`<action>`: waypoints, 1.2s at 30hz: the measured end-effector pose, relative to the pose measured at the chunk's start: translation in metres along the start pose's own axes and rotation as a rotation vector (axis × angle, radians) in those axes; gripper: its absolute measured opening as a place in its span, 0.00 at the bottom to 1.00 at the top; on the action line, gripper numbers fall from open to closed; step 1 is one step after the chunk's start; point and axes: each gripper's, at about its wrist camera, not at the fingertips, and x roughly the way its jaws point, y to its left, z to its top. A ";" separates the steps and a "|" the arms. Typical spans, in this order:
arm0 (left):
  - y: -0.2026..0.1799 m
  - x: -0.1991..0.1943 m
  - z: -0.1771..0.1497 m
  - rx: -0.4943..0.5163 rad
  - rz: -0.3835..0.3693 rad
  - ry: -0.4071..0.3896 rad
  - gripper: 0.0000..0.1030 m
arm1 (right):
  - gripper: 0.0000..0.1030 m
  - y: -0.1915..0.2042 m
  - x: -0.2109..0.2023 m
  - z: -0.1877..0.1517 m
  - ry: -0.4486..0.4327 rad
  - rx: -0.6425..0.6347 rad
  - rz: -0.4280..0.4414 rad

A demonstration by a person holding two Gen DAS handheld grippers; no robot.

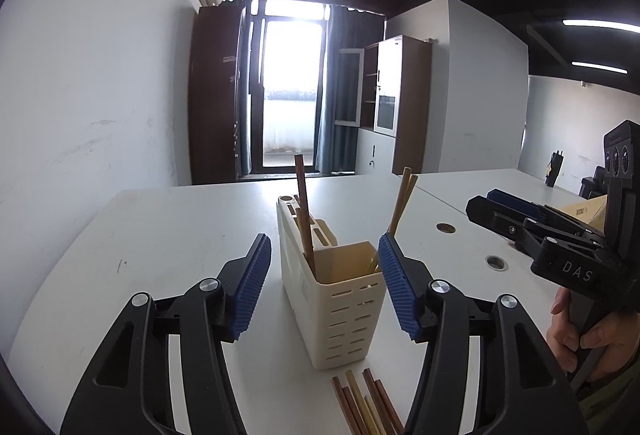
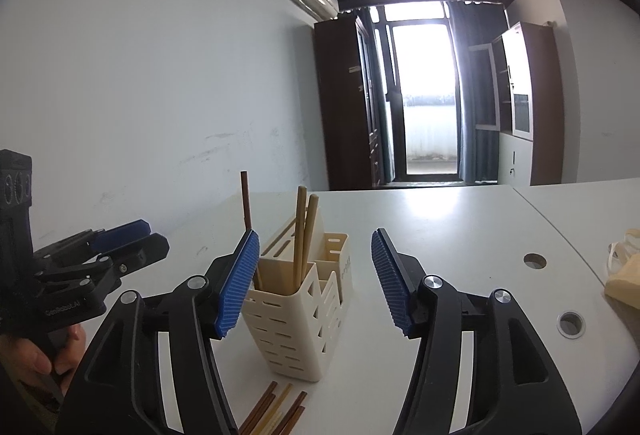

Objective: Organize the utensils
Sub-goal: 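Move both open grippers back down to the chopstick pile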

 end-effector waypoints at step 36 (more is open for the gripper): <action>0.024 0.038 -0.078 -0.037 0.024 0.442 0.64 | 0.70 0.011 0.039 -0.087 0.530 0.015 -0.046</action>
